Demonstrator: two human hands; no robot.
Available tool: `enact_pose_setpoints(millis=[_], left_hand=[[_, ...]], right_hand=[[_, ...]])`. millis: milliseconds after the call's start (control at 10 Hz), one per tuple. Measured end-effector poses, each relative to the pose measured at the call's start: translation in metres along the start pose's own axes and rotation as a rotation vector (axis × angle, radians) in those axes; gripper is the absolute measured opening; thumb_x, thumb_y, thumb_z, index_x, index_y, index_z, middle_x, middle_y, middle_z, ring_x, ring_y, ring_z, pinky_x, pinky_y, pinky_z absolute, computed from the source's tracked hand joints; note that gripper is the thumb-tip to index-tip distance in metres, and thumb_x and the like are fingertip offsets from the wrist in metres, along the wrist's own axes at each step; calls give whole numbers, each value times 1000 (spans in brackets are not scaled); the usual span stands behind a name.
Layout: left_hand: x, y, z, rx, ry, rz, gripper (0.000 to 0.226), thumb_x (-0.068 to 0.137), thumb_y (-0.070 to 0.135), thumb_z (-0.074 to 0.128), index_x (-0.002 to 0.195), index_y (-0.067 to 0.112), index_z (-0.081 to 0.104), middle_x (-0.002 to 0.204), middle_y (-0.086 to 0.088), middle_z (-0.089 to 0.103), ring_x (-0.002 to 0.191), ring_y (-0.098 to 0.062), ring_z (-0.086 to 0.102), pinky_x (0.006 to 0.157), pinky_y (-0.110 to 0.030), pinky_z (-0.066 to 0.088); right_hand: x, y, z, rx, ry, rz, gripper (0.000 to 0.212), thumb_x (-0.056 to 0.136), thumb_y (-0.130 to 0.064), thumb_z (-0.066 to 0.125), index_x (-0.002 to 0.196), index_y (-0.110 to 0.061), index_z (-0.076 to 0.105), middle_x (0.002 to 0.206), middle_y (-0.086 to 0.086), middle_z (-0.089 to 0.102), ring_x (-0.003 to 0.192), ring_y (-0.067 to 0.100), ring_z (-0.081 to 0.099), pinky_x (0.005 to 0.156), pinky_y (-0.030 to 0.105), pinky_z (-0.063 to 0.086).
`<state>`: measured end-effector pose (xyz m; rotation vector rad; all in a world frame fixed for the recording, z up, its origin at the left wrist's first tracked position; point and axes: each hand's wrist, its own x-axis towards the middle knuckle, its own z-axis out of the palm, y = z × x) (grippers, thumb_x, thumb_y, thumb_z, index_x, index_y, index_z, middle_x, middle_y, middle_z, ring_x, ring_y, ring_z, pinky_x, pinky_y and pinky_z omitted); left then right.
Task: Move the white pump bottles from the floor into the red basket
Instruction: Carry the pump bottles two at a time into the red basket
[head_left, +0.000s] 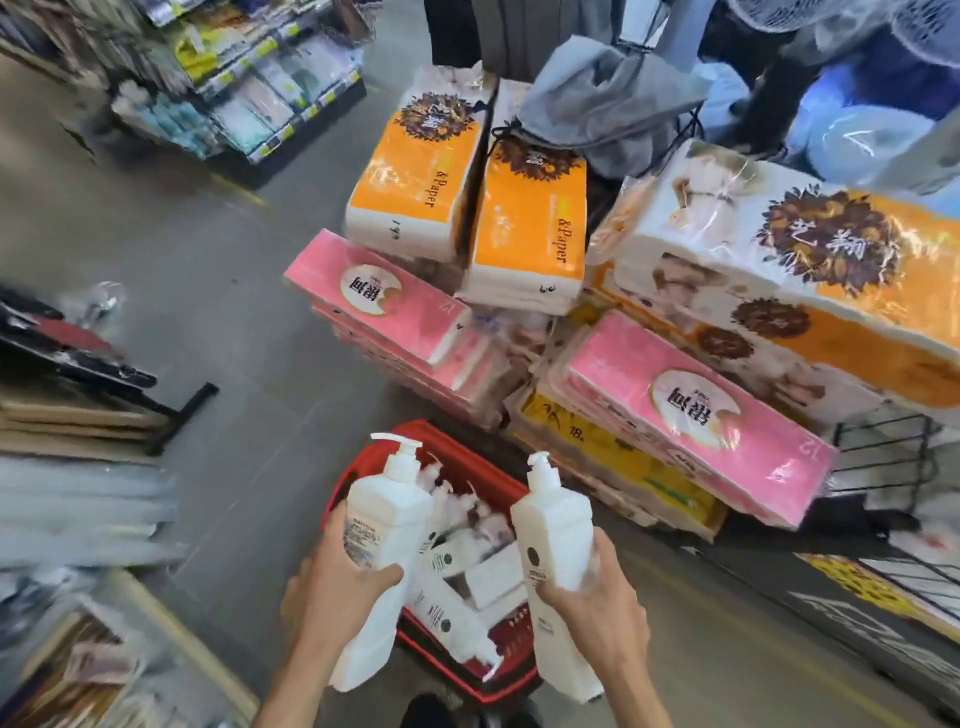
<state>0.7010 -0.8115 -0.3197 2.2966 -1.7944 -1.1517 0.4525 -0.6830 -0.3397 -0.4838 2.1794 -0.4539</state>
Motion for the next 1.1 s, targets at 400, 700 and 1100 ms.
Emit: enact_pose_setpoints(millis=[400, 700, 1100], left_hand=[[160, -17, 204, 392, -291, 204, 106, 72, 41, 83, 158, 34, 20, 153, 5, 47, 133, -24, 51, 101, -42, 44], [212, -55, 283, 579, -442, 341, 89, 80, 42, 76, 153, 37, 26, 145, 7, 52, 125, -24, 57, 95, -41, 46], [193, -8, 226, 672, -490, 667, 47, 95, 36, 59, 140, 36, 47, 136, 8, 58, 119, -16, 58, 93, -34, 49]], right_hand=[[122, 119, 155, 396, 204, 360, 93, 67, -43, 92, 145, -26, 45, 126, -10, 57, 111, 14, 53, 90, 35, 43], [149, 169, 231, 658, 297, 484, 84, 73, -13, 89, 144, -31, 47, 126, -17, 65, 114, 3, 62, 98, 33, 52], [129, 138, 213, 346, 66, 487, 46, 90, -25, 70, 133, -20, 56, 125, 1, 66, 111, 20, 63, 91, 34, 52]])
